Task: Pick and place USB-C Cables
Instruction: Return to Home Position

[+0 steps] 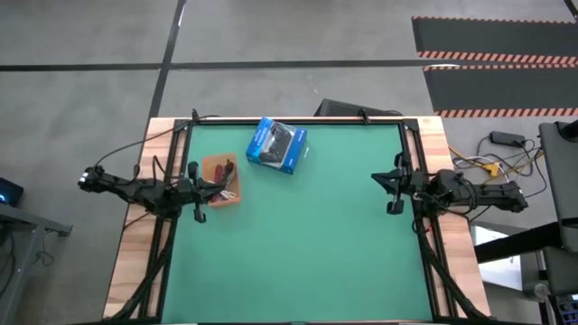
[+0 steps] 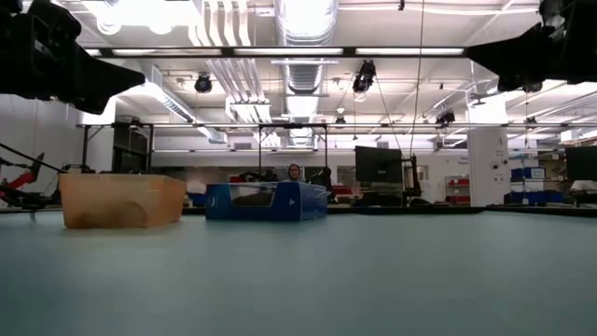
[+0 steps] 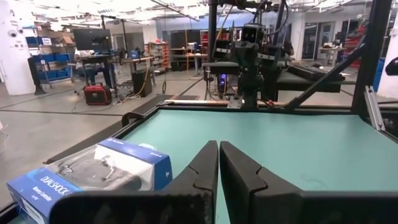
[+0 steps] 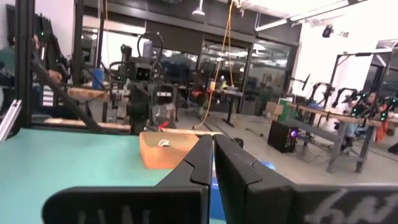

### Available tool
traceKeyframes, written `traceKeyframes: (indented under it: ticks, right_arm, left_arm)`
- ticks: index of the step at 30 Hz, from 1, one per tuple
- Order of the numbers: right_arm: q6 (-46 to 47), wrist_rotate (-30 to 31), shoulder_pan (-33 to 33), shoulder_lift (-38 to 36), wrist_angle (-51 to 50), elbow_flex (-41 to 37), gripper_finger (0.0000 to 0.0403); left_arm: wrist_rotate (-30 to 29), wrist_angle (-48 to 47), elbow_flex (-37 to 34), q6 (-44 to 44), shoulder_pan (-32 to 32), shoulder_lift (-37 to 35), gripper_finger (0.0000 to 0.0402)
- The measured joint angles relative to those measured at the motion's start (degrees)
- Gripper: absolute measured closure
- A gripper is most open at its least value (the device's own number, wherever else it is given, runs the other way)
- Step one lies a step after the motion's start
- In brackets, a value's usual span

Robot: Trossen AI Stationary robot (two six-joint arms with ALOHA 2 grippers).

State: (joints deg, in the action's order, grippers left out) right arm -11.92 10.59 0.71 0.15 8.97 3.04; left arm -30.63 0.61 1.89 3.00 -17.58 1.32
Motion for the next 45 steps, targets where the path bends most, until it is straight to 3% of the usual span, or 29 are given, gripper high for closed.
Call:
traceKeyframes:
  ticks: [45]
  right_arm:
    - [1.5, 0.0, 0.0, 0.8, -3.3, -2.4, 0.0394]
  left_arm:
    - [0.0, 0.6, -0.1, -1.1, 0.0, 1.6, 0.0402]
